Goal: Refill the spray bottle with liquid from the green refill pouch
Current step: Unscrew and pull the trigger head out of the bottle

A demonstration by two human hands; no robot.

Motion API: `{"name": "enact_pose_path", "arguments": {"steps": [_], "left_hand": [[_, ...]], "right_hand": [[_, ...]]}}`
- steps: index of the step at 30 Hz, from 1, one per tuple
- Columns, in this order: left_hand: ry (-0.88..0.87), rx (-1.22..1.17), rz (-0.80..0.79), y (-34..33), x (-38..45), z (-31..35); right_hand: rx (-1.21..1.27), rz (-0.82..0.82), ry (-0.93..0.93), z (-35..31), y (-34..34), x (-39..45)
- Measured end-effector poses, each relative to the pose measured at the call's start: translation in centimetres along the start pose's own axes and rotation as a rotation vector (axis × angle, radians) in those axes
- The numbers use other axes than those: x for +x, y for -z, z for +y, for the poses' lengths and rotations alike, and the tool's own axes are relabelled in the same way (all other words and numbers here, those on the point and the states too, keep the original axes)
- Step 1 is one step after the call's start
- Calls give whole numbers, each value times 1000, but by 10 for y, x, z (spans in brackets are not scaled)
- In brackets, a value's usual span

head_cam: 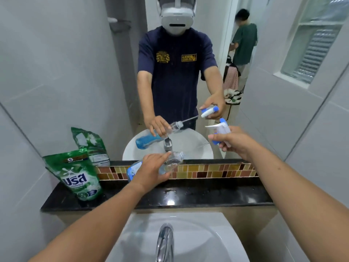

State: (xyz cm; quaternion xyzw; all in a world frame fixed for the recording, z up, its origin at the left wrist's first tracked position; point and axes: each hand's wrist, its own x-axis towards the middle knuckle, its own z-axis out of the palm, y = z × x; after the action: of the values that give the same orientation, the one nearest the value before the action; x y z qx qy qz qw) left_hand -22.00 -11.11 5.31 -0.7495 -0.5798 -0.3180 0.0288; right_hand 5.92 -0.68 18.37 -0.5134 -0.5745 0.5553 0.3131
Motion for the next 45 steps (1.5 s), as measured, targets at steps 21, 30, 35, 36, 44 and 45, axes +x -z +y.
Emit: {"name": "enact_pose_path", "arguments": {"steps": [21,30,35,36,44,45], "left_hand": [[32,295,-82,123,28,40],[40,403,-126,126,18,47],[61,408,-142,129,14,46],[66,409,-145,129,14,46],[33,443,-175,133,21,43],[30,437,-179,133,21,43]], "right_hand": [[-38,14,281,-77,5,-67],[-98,127,345,-64,8,-74],[-88,156,332,-62,14,-74],[-92,152,329,-61,15,-74],[-74,149,318,-61,19,-72],[-69,146,316,-61,19,-73]]}}
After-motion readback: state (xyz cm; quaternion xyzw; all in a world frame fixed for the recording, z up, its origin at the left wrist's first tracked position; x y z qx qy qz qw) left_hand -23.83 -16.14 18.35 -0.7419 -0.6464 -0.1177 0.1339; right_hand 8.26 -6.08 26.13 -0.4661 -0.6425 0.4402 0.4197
